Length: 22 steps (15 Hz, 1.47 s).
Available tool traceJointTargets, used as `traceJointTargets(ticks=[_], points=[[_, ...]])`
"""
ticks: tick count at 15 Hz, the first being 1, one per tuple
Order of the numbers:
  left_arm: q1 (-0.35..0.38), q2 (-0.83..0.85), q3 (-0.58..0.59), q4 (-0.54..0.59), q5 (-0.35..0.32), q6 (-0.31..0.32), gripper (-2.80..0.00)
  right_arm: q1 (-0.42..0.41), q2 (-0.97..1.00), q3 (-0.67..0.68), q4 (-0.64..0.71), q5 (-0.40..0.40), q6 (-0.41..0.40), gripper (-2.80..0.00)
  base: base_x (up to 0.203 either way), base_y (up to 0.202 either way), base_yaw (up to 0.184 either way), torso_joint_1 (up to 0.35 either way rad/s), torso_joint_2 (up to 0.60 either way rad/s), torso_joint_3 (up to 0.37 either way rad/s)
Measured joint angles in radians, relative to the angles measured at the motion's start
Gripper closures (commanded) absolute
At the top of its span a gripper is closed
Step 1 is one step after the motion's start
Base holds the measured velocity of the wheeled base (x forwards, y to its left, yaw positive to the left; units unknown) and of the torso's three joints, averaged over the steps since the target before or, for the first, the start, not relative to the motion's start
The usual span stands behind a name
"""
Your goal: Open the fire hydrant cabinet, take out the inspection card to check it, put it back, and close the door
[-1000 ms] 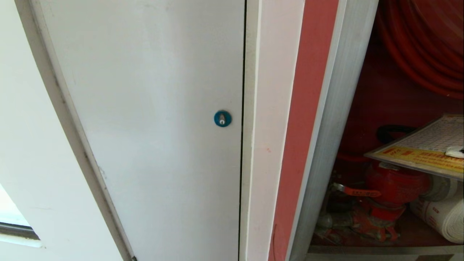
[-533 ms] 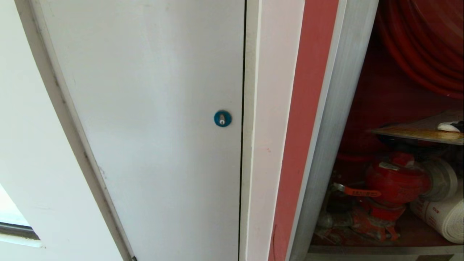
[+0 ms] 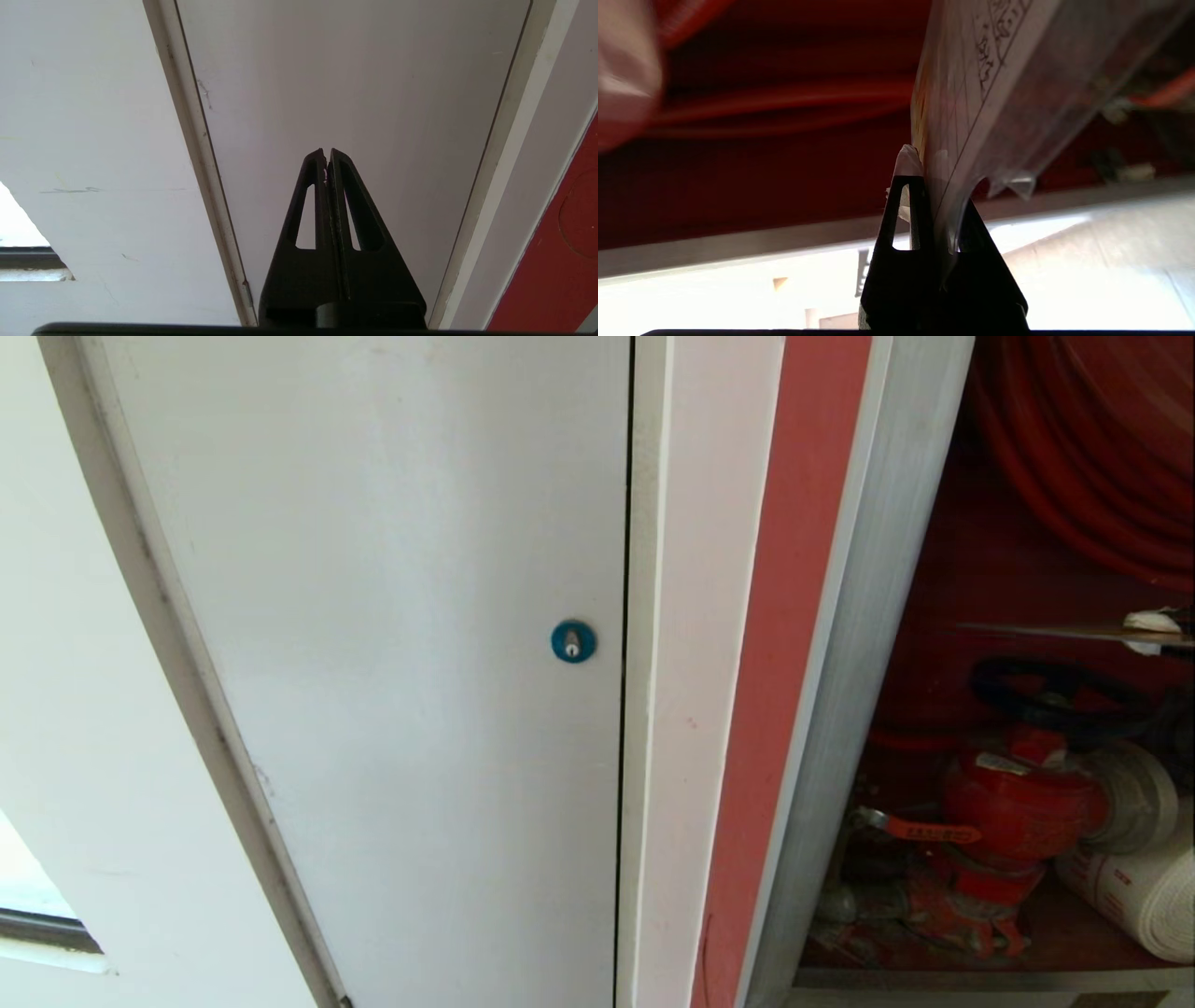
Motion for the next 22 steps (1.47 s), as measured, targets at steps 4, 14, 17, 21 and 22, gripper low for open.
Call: traceJointTargets(ticks=[4,14,17,21,22], points=[[0.000,0.000,0.000,0.000,0.000,0.000,0.00,-0.007,-0.011,0.110,-0.154,0.006,0.013,0.00,0.000,0.000,0.000,0.000,0.00,0.000],[0.000,0.000,0.000,-0.001,0.000,0.000,0.00,-0.001,-0.039,0.170,-0.190,-0.058,0.037,0.00,0.000,0.000,0.000,0.000,0.00,0.000],[0.000,0.000,0.000,0.000,0.000,0.000,0.00,0.020,-0.015,0.151,-0.164,-0.058,0.022,0.00,0.000,0.000,0.000,0.000,0.00,0.000],[0.000,0.000,0.000,0.000,0.000,0.000,0.00,0.065,0.035,0.147,-0.184,-0.061,0.023,0.00,0.000,0.000,0.000,0.000,0.00,0.000],[0.000,0.000,0.000,0.000,0.000,0.000,0.00,0.076,0.048,0.147,-0.187,-0.062,0.023,0.00,0.000,0.000,0.000,0.000,0.00,0.000]])
